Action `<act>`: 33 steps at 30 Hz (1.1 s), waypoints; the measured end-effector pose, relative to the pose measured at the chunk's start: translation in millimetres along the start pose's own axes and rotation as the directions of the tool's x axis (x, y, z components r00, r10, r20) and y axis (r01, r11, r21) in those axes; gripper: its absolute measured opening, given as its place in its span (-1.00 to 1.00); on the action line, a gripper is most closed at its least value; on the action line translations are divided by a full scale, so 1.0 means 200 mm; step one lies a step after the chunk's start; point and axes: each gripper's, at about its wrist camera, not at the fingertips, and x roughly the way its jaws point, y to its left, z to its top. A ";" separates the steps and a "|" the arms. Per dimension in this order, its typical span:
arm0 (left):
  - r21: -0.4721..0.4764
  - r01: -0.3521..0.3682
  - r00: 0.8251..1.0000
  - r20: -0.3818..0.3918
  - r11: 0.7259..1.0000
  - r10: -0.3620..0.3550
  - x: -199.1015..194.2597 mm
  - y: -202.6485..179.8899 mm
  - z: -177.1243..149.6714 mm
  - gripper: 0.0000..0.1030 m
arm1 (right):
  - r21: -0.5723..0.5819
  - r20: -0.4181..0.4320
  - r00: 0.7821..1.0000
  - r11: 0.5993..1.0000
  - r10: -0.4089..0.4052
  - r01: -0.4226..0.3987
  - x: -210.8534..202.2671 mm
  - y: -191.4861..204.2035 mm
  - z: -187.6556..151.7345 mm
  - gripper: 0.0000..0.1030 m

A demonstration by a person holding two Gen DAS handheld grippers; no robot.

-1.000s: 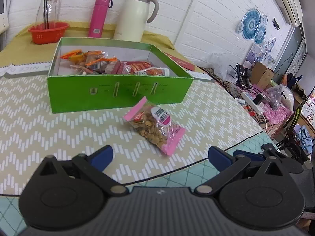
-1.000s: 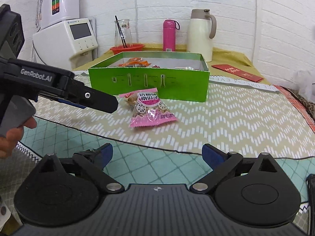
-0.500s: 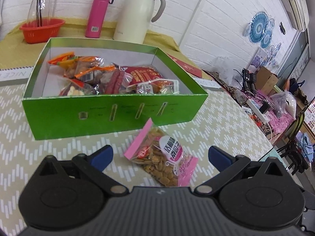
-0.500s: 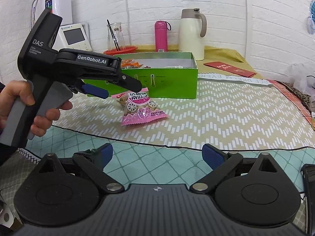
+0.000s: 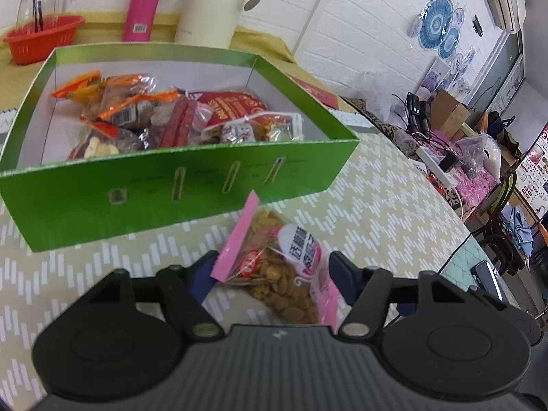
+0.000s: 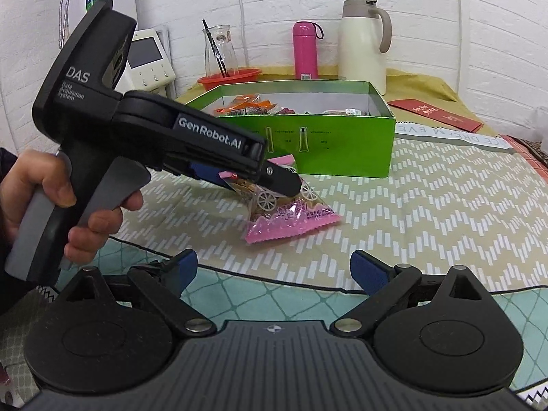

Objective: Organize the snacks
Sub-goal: 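Grasp the pink seed bag with the left gripper while the right comes to grasp it, then lift the pink bag with both grippers into the green box and open them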

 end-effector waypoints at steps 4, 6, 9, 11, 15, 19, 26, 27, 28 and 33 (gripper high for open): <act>-0.022 0.031 0.999 -0.009 0.999 -0.031 -0.04 0.01 -0.03 -0.08 | 0.020 -0.009 1.000 1.000 0.009 -0.009 0.06 0.00 0.02 1.00; -0.018 0.042 0.999 -0.013 0.999 -0.042 -0.06 0.00 -0.07 -0.09 | 0.031 -0.016 1.000 1.000 0.003 -0.002 0.08 -0.01 0.02 1.00; -0.052 0.061 0.998 -0.010 0.997 -0.061 -0.11 -0.01 -0.13 -0.11 | 0.036 -0.022 1.000 0.999 -0.007 0.008 0.09 -0.01 0.02 1.00; -0.077 0.099 0.995 -0.016 0.992 -0.100 -0.15 -0.02 -0.18 -0.12 | 0.022 -0.022 1.000 1.000 -0.019 0.020 0.08 0.00 0.01 1.00; -0.044 0.081 0.997 0.014 0.996 -0.081 -0.26 -0.06 -0.28 0.26 | -0.063 -0.027 1.000 0.998 0.002 -0.004 0.03 0.03 -0.03 0.59; -0.085 0.053 0.995 0.090 0.995 -0.045 -0.32 -0.03 -0.25 0.48 | -0.080 -0.025 1.000 0.997 0.008 -0.010 0.01 0.04 -0.03 0.42; -0.113 0.074 0.996 0.051 0.991 -0.068 -0.25 0.00 -0.24 0.20 | -0.066 -0.023 0.999 0.997 0.031 -0.033 -0.03 0.03 -0.05 0.56; -0.116 0.076 0.997 0.034 0.990 -0.073 -0.23 -0.01 -0.25 0.07 | -0.059 -0.021 0.999 0.998 0.033 -0.034 -0.04 0.03 -0.06 0.65; -0.112 0.081 0.996 0.041 0.990 -0.077 -0.23 -0.01 -0.26 0.06 | -0.054 -0.022 0.999 0.998 0.033 -0.034 -0.05 0.02 -0.07 0.83; -0.087 0.093 0.995 0.043 0.992 -0.089 -0.27 -0.03 -0.28 -0.17 | -0.033 -0.017 0.999 0.999 0.039 -0.040 -0.06 0.01 -0.08 0.85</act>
